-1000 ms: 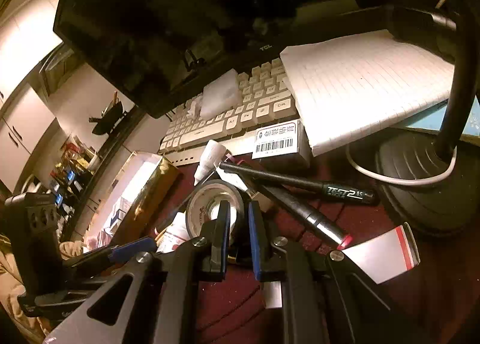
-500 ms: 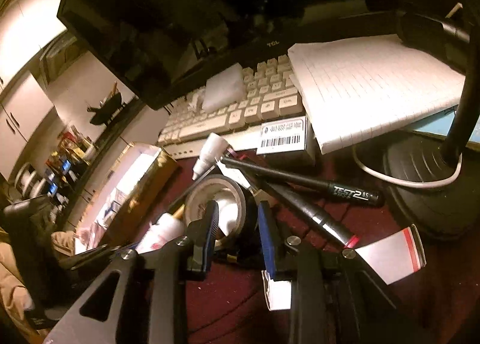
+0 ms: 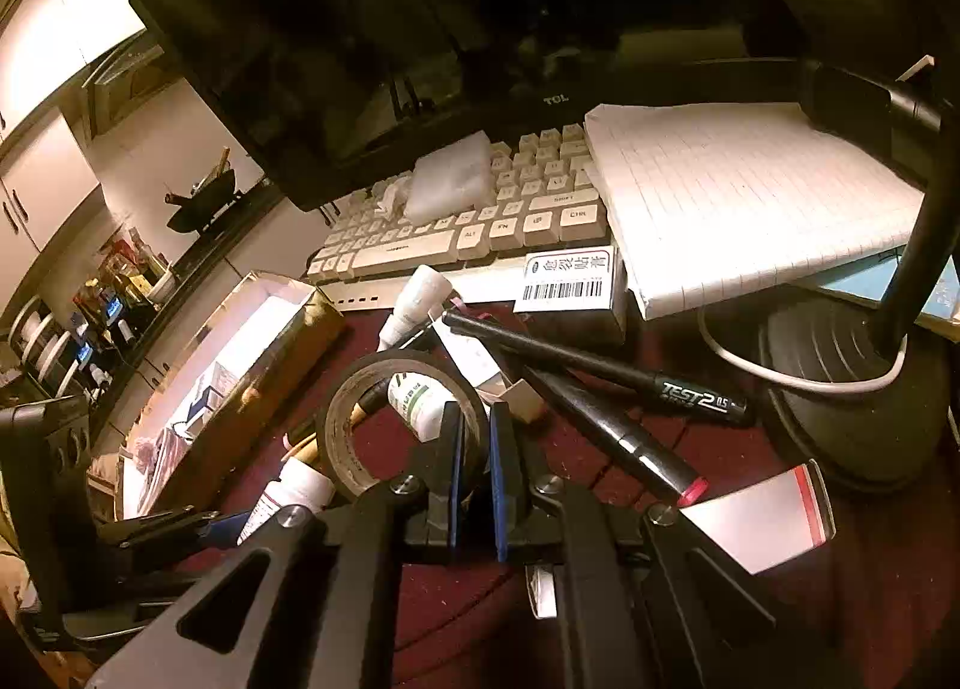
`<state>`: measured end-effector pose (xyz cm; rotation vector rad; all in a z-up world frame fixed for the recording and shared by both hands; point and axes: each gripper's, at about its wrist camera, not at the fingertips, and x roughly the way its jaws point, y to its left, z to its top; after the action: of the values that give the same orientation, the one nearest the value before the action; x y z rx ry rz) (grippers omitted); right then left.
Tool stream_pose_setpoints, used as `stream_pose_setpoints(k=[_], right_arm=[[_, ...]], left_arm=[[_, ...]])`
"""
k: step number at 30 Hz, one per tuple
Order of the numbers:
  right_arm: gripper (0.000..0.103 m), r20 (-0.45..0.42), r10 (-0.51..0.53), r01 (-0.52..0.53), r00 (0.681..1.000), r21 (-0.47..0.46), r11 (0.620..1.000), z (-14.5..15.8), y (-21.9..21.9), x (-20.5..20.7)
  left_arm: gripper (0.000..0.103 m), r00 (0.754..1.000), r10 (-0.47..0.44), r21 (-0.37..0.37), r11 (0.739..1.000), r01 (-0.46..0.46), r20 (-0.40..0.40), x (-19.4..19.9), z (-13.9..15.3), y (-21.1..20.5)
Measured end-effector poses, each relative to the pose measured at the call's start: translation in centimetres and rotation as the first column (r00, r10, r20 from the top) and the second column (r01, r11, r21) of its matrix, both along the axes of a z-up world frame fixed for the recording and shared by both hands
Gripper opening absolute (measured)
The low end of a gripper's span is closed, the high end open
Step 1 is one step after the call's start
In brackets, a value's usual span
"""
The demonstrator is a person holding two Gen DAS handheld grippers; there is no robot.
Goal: Organize objects
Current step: 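Carry the pill bottle toward the tray while the right tool carries the tape roll there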
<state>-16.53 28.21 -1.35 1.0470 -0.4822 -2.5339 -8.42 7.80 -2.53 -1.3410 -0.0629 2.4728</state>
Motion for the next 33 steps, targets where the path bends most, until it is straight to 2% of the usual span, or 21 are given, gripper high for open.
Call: stream_pose_setpoints(k=[5,8,12,16,18,20,22,29,33], right_arm=[[0.006,-0.068,0.02,-0.022,0.997,-0.024,0.999,1.0,-0.2,0.8],[0.006,-0.111,0.047,-0.048,0.993,-0.005,0.999,1.5,-1.0,1.2],[0.006,-0.099,0.09,-0.088,0.991,0.021,0.996,1.2,-2.2,1.3],[0.006,-0.089,0.121,-0.119,0.989,0.035,0.992,1.7,-3.4,1.6],[0.006,-0.051,0.165,-0.164,0.985,0.026,0.986,1.9,-4.6,1.6],[0.006,0.011,0.205,-0.205,0.979,-0.008,0.979,2.1,-5.8,1.2],[0.006,0.016,0.224,-0.224,0.975,0.015,0.974,2.8,-7.3,1.0],[0.006,0.035,0.304,-0.305,0.952,0.069,0.95,4.4,-13.8,-2.1],[0.006,0.082,0.341,-0.345,0.936,0.038,0.938,4.1,-17.3,-4.5]], left_arm=[[0.035,0.999,0.027,0.027,0.999,-0.026,-0.04,1.1,0.6,-0.9],[0.035,0.997,0.044,0.065,0.997,-0.04,-0.063,1.9,1.7,-2.4],[0.035,0.991,0.107,0.12,0.988,-0.097,-0.079,2.6,3.0,-4.9],[0.035,0.979,0.173,0.138,0.978,-0.158,-0.104,3.0,4.3,-7.2],[0.035,0.969,0.219,0.143,0.969,-0.202,-0.116,3.0,4.9,-8.7],[0.035,0.951,0.287,0.159,0.95,-0.267,-0.119,2.5,5.3,-10.6],[0.035,0.933,0.34,0.168,0.933,-0.32,-0.113,1.8,5.6,-12.3],[0.035,0.849,0.513,0.133,0.857,-0.498,-0.125,-0.1,6.4,-16.9],[0.035,0.813,0.569,0.148,0.821,-0.552,-0.122,-0.8,5.9,-18.8]])
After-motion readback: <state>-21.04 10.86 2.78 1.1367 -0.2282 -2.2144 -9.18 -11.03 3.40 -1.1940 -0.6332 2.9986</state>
